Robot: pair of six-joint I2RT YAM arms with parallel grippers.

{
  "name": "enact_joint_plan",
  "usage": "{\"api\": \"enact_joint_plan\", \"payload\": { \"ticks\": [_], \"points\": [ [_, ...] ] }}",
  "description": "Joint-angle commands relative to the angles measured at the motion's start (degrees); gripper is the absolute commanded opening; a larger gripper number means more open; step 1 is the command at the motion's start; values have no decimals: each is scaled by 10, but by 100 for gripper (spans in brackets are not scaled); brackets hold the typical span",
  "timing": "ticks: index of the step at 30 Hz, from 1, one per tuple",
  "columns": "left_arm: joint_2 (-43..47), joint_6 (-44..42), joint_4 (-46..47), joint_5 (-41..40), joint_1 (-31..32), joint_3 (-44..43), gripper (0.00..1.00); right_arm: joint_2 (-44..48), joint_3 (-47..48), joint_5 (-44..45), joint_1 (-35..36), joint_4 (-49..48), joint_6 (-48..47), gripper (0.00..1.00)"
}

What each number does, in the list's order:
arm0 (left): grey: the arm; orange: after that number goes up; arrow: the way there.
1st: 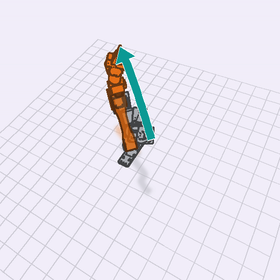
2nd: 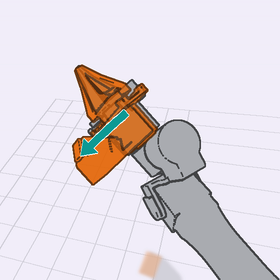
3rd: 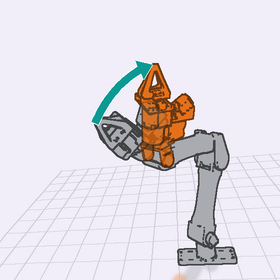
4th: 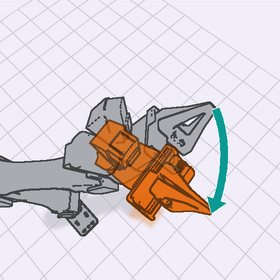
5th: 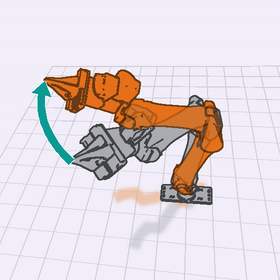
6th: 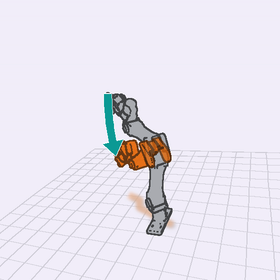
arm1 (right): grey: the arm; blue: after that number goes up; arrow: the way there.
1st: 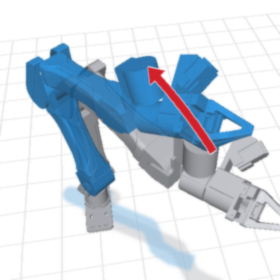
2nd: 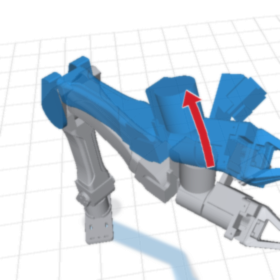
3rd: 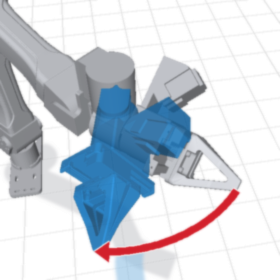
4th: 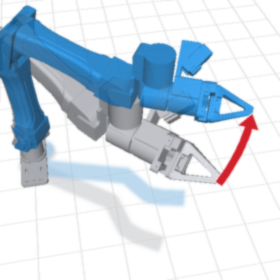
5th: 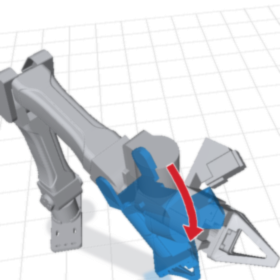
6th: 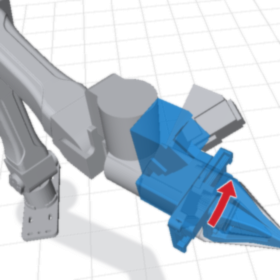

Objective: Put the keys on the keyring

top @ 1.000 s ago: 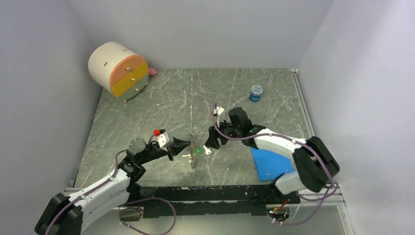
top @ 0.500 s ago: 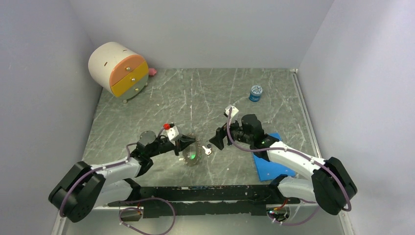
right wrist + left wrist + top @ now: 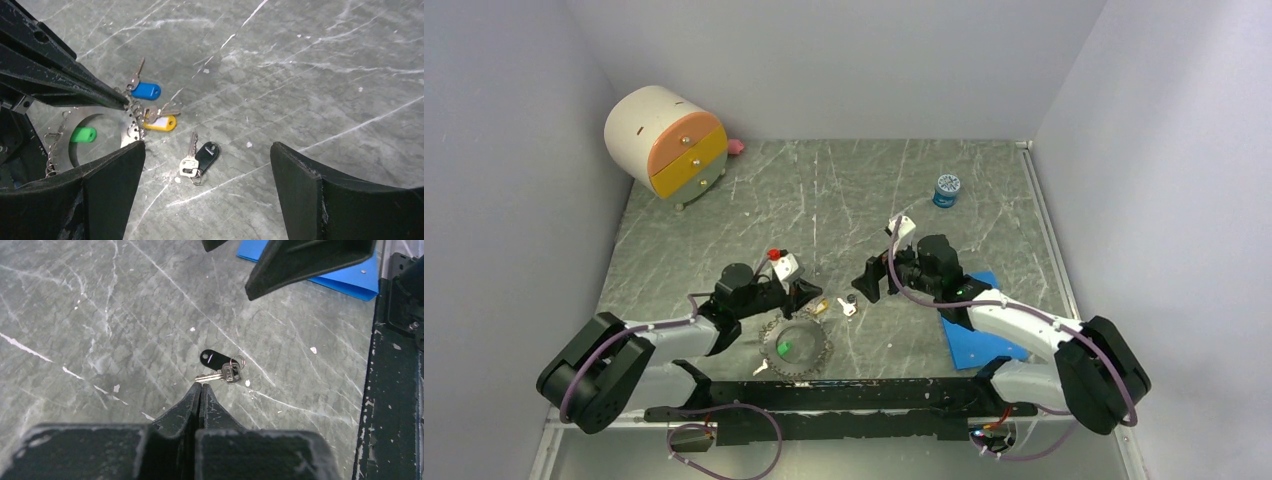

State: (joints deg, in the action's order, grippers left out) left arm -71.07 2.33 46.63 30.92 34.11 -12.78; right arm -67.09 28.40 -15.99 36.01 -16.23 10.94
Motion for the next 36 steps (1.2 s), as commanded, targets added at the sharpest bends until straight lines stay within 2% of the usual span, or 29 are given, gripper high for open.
{"api": "enact_joint_plan", "payload": {
  "ticks": [1, 2, 3, 7, 12, 16, 20, 26, 32, 36],
  "points": [
    [2, 10, -26, -33, 2, -20, 3, -17, 8, -29, -2, -39, 11, 99],
    [5, 18, -32, -45, 2, -23, 8, -19, 10, -33, -2, -40, 10, 99],
    [9, 28, -42, -56, 2, -26, 20, -23, 13, -37, -2, -38, 7, 99],
    [35, 74, -77, -118, 2, -38, 49, -50, 35, -66, -2, -20, -1, 99],
    [99, 139, -119, -224, 1, -32, 67, -87, 57, -98, 8, -18, 14, 98],
    [152, 193, -234, -306, 0, -45, 81, -114, 78, -93, 36, -3, 18, 95],
    [197, 242, -350, -353, -2, -62, 88, -136, 89, -106, 50, -11, 38, 91],
    [253, 299, -494, -355, -3, -84, 87, -152, 93, -132, 59, -12, 63, 83],
    [270, 332, -551, -277, -3, -91, 80, -162, 92, -143, 58, -8, 130, 74],
    [242, 343, -535, -193, -2, -90, 67, -171, 87, -163, 59, -18, 164, 65]
  ]
}}
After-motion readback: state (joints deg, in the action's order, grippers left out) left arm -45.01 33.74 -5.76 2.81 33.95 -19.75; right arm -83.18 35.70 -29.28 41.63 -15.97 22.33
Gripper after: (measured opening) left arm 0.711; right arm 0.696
